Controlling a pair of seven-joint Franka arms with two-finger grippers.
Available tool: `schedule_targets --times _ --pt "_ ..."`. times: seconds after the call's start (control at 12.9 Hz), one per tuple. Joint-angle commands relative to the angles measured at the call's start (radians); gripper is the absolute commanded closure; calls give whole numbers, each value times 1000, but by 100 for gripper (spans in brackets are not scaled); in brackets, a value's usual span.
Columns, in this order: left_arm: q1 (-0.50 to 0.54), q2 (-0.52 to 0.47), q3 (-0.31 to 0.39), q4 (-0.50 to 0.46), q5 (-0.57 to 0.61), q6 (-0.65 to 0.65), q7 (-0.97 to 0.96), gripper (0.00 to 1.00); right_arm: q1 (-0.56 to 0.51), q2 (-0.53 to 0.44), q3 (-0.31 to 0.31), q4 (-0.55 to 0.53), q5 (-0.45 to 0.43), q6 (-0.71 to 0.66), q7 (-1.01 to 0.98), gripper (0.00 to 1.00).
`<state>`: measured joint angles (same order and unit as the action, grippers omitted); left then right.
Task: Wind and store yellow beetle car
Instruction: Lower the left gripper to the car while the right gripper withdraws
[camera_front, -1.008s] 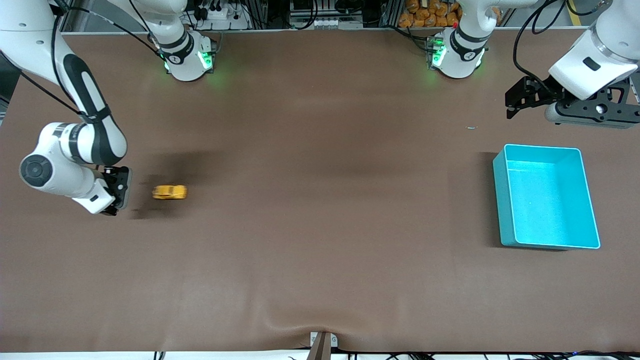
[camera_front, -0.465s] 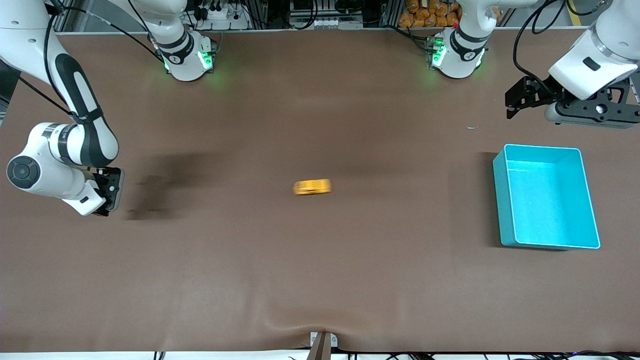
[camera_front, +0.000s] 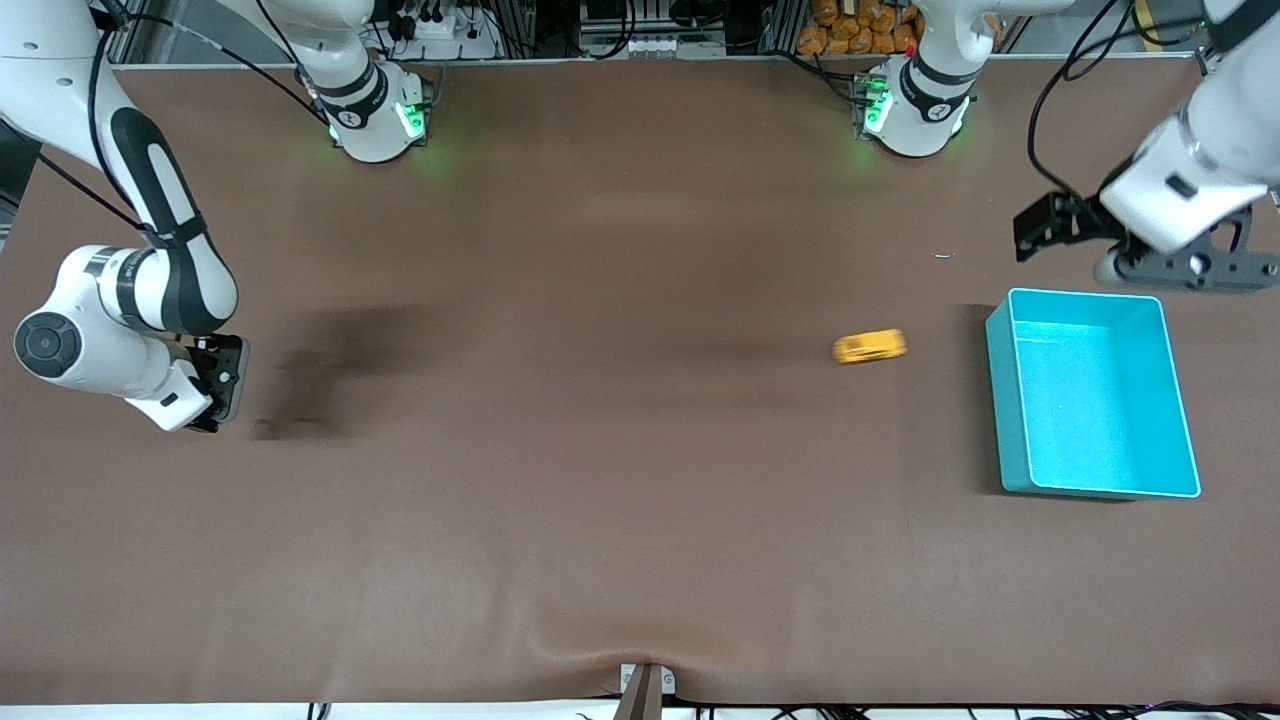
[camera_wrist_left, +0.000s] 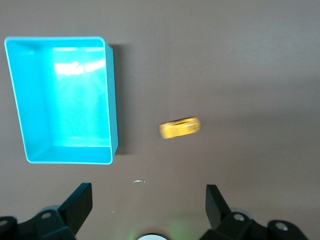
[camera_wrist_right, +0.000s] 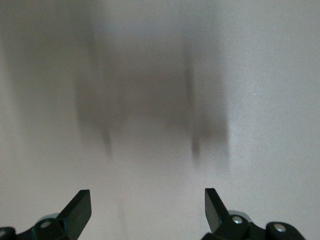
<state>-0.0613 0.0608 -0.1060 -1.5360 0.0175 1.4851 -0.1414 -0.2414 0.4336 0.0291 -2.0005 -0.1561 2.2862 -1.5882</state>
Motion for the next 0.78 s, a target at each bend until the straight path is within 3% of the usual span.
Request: schedule_targets --times 0.0,0.16,0.39,0.7 --pt "12 71 -7 7 -7 -43 -201 0 -19 10 17 17 17 -8 -3 0" --pt "3 77 -14 -56 -10 -59 -270 0 -18 7 15 52 71 -20 -1 0" --pt "3 16 -18 -210 -5 13 -375 0 -9 7 15 223 179 -215 68 0" --pt "11 -237 -64 -704 -5 356 -640 0 30 -13 44 498 207 -408 343 0"
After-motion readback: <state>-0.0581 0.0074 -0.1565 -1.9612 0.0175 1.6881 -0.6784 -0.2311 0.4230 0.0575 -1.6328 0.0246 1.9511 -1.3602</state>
